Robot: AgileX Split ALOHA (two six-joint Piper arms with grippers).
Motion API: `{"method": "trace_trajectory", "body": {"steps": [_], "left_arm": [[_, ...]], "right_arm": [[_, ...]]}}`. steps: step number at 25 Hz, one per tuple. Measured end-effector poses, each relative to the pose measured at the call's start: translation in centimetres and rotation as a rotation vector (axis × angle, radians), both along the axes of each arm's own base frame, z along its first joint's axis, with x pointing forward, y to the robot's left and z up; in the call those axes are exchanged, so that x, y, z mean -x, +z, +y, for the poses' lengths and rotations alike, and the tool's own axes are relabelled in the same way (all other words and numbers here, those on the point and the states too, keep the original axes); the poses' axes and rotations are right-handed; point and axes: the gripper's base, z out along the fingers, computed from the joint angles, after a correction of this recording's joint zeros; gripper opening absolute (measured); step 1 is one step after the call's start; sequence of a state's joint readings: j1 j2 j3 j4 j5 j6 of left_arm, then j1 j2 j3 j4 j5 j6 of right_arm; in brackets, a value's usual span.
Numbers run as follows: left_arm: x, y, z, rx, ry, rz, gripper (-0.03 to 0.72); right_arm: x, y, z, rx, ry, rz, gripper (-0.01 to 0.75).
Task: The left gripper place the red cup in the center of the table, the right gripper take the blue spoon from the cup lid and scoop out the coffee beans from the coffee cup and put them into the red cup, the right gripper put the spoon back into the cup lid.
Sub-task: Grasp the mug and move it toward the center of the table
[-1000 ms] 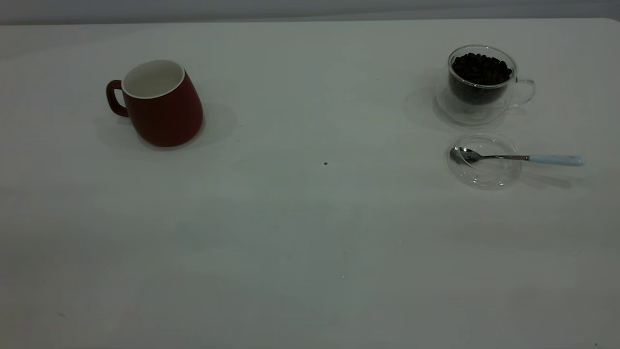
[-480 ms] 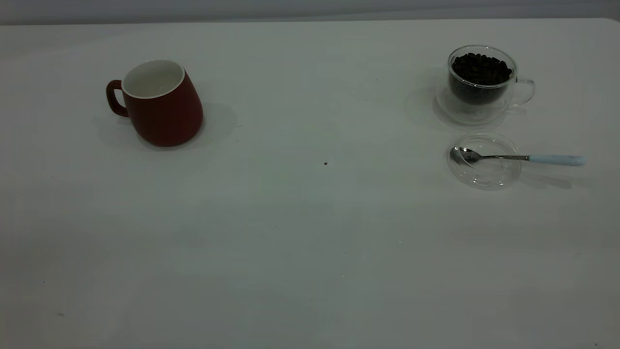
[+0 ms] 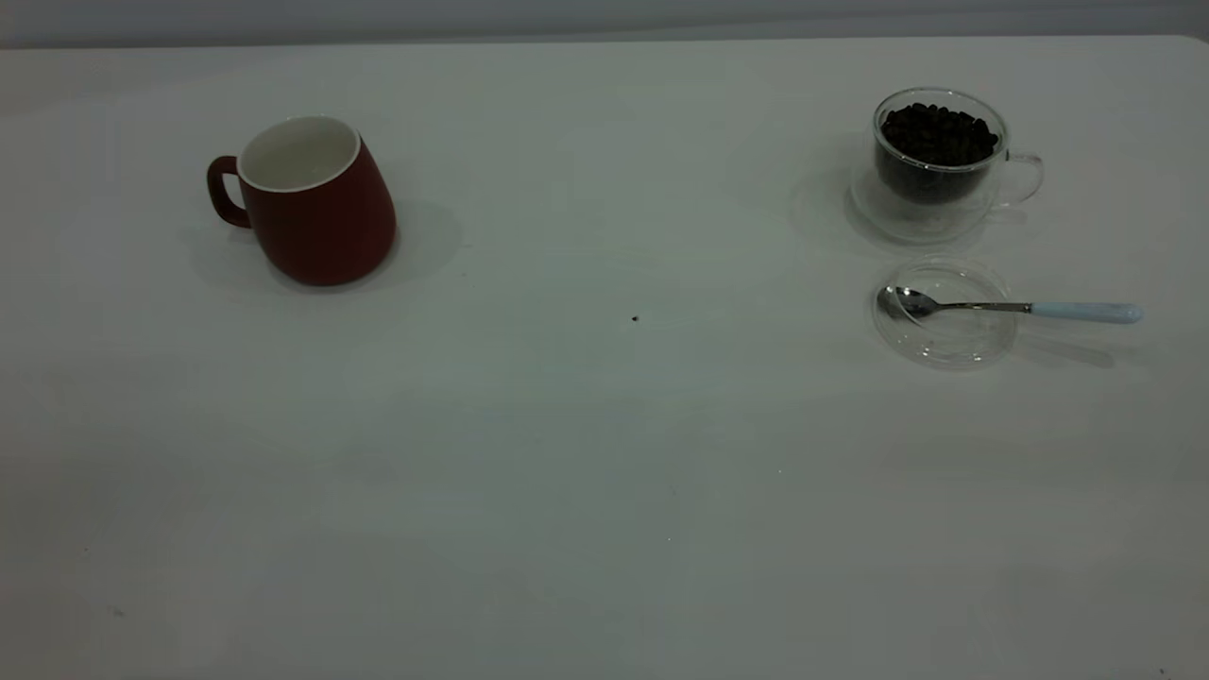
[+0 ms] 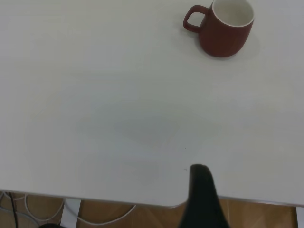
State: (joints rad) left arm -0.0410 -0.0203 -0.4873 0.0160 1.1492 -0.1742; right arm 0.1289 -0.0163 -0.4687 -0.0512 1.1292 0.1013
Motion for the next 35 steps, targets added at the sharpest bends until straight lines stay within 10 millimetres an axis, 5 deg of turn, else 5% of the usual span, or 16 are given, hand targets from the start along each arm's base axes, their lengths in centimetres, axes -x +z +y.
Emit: {"method": "trace_trajectory", "body": {"steps": [16, 24, 35], "left_arm": [[-1.3, 0.2, 0.4, -0.055, 0.025, 0.081, 0.587], [-9.5, 2.5, 0.5, -0.218, -0.07, 0.245, 0.587], [-21.2, 5.1, -0.3, -0.233, -0.121, 0.094, 0.587]], "right_arm": [[0.0, 0.0, 0.0, 0.0, 0.0, 0.0, 0.466], [0.0, 0.0, 0.0, 0.0, 0.0, 0.001, 0.466], [0.0, 0.0, 0.0, 0.0, 0.0, 0.001, 0.466]]}}
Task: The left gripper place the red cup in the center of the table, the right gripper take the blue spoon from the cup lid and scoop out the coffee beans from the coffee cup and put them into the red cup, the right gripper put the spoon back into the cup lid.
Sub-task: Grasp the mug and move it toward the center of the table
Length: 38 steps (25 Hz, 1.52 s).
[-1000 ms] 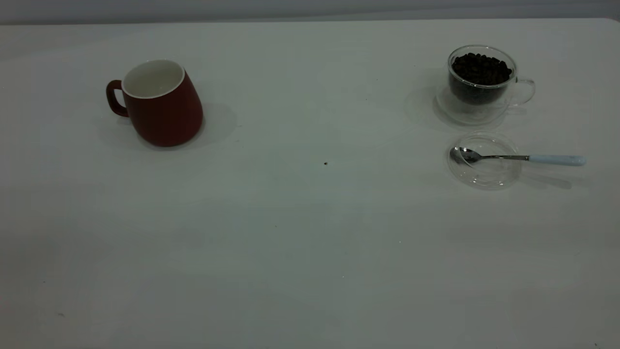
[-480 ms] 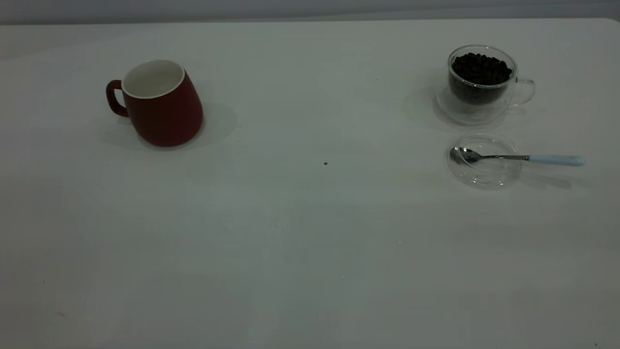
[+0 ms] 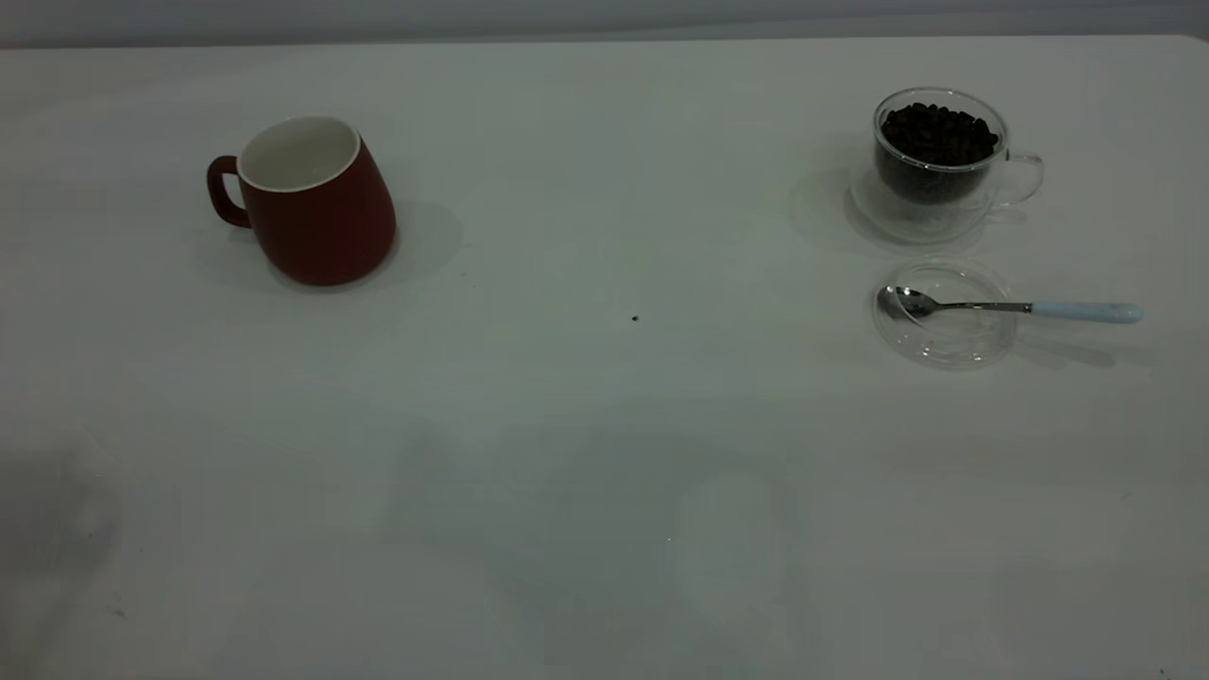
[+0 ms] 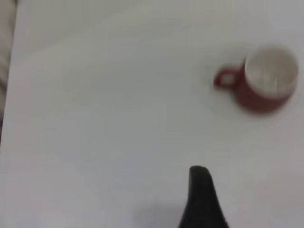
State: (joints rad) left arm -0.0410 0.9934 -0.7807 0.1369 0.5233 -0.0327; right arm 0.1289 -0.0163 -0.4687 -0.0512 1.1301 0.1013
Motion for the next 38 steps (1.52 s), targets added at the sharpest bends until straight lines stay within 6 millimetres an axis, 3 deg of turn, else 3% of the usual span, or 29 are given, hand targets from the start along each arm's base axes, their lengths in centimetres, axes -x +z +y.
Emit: {"method": "trace_trajectory", "body": {"steps": [4, 11, 17, 19, 23, 31, 38], "left_arm": [[-4.8, 0.9, -0.3, 0.003, -0.007, -0.013, 0.587], [-13.7, -0.2, -0.6, -0.031, -0.028, 0.165, 0.587], [-21.2, -3.6, -0.7, -0.127, -0.112, 0.241, 0.587], [-22.8, -5.2, -0.5, -0.178, -0.135, 0.266, 0.587], [-23.9, -8.5, -0.3, -0.217, -0.156, 0.344, 0.587], [-24.5, -11.7, -0.3, -0.224, -0.168, 0.431, 0.587], [-24.9, -14.3, -0.1, -0.377, -0.388, 0.515, 0.587]], "right_arm": [[0.0, 0.0, 0.0, 0.0, 0.0, 0.0, 0.466], [0.0, 0.0, 0.0, 0.0, 0.0, 0.0, 0.466], [0.0, 0.0, 0.0, 0.0, 0.0, 0.0, 0.466], [0.0, 0.0, 0.0, 0.0, 0.0, 0.0, 0.466], [0.0, 0.0, 0.0, 0.0, 0.0, 0.0, 0.466], [0.0, 0.0, 0.0, 0.0, 0.0, 0.0, 0.466], [0.0, 0.0, 0.0, 0.0, 0.0, 0.0, 0.466]]}}
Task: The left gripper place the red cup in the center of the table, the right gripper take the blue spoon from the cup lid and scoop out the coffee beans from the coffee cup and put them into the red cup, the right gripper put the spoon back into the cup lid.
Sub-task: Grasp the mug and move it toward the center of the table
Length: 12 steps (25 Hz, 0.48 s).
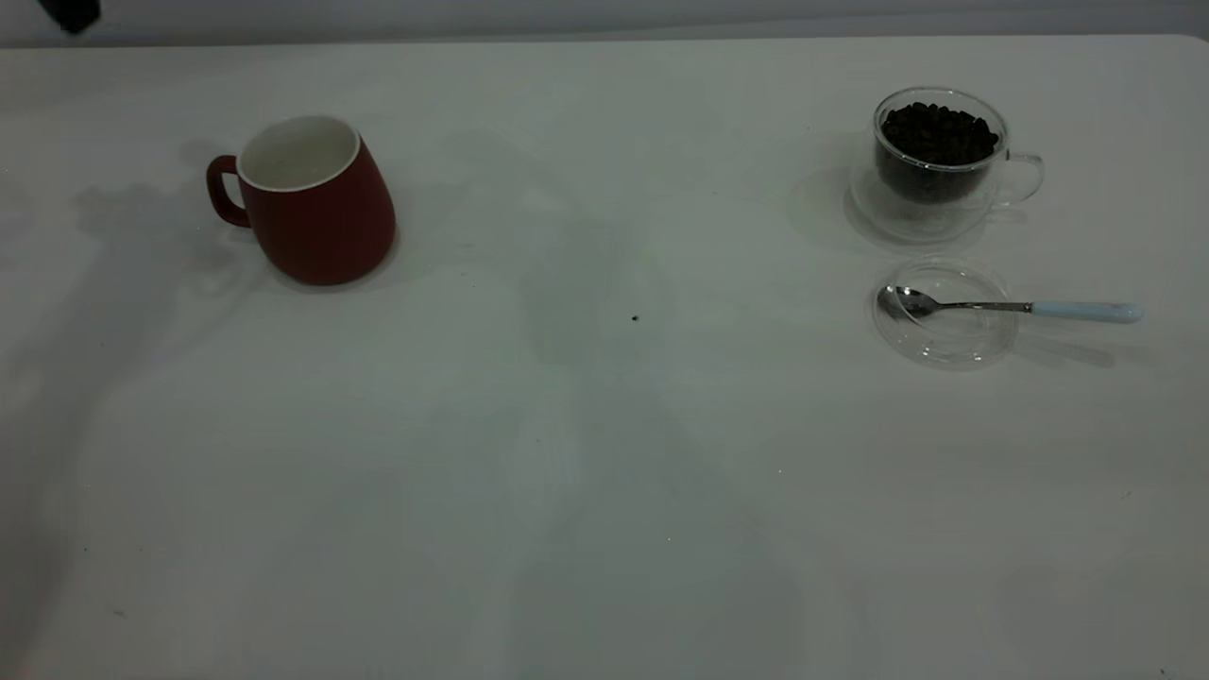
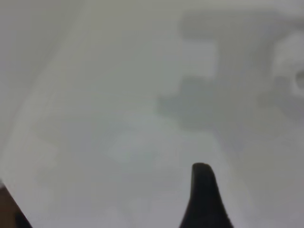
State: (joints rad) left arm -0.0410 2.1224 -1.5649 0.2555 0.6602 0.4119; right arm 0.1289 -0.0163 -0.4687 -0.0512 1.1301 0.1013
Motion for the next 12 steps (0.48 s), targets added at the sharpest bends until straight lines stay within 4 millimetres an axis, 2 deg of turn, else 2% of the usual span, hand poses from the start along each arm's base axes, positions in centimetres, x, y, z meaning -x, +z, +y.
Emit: {"method": "trace_trajectory", "body": {"steps": [8, 12], "left_arm": [[-0.3, -1.7, 0.0, -0.025, -0.071, 0.031, 0.587], [-0.8, -2.3, -0.3, -0.047, -0.171, 0.009, 0.587]], "right_arm": [[0.0, 0.0, 0.0, 0.0, 0.0, 0.0, 0.466], [0.0, 0.0, 0.0, 0.0, 0.0, 0.0, 0.466]]}}
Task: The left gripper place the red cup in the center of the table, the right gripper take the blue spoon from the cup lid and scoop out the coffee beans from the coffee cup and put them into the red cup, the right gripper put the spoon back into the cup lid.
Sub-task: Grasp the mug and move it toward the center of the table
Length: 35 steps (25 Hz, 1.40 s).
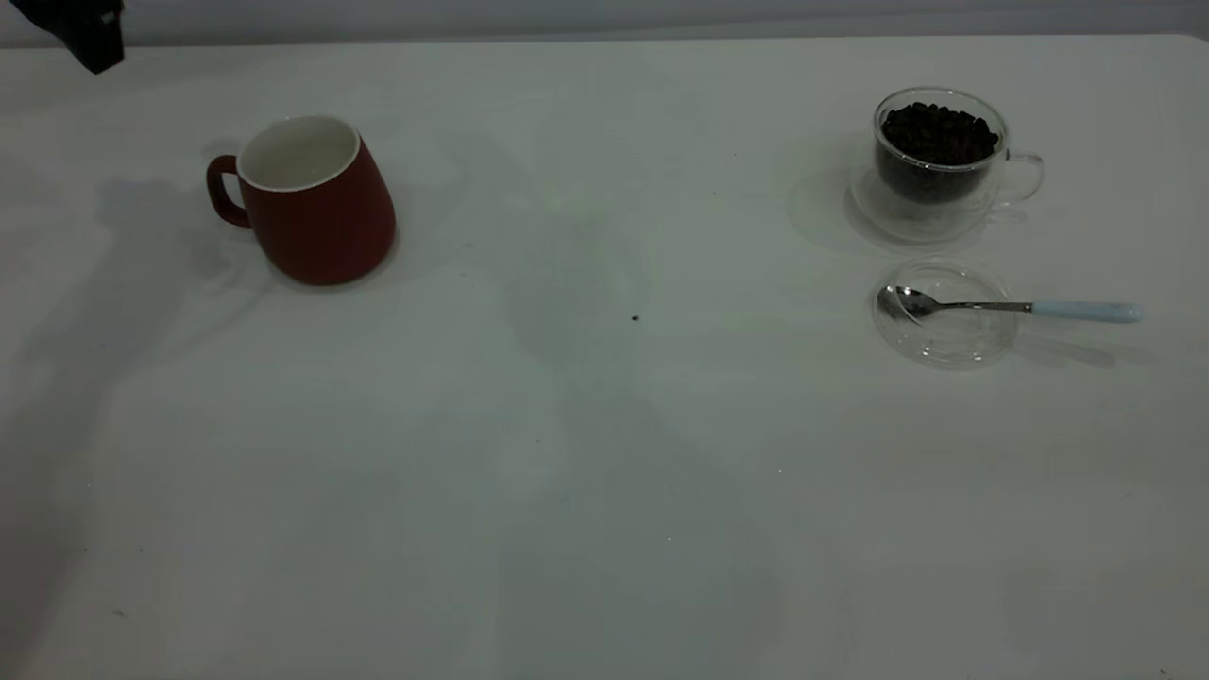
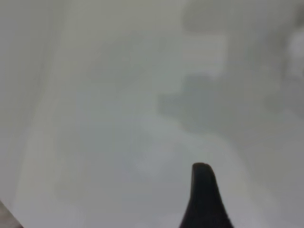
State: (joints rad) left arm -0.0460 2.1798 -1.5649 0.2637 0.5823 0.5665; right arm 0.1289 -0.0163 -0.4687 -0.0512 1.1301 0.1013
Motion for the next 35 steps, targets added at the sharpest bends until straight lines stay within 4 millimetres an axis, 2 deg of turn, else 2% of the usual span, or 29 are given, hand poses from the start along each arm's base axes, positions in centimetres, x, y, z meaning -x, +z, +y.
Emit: {"method": "trace_trajectory", "body": {"steps": [7, 14, 21, 30, 35], "left_arm": [[0.0, -1.8, -1.8, -0.081, -0.351, 0.086, 0.587], [0.9, -3.9, -3.3, 0.029, -0.609, 0.215, 0.587], [0.8, -6.1, -3.6, 0.059, -0.681, 0.245, 0.587], [-0.5, -6.6, -3.6, 0.027, -0.717, 0.211, 0.587], [-1.2, -8.3, -3.7, 0.024, -0.725, 0.221, 0.587]], "right_arm": [[0.0, 0.0, 0.0, 0.0, 0.0, 0.0, 0.466], [0.0, 0.0, 0.0, 0.0, 0.0, 0.0, 0.466], [0.0, 0.0, 0.0, 0.0, 0.0, 0.0, 0.466], [0.0, 0.0, 0.0, 0.0, 0.0, 0.0, 0.466], [0.0, 0.0, 0.0, 0.0, 0.0, 0.0, 0.466]]}}
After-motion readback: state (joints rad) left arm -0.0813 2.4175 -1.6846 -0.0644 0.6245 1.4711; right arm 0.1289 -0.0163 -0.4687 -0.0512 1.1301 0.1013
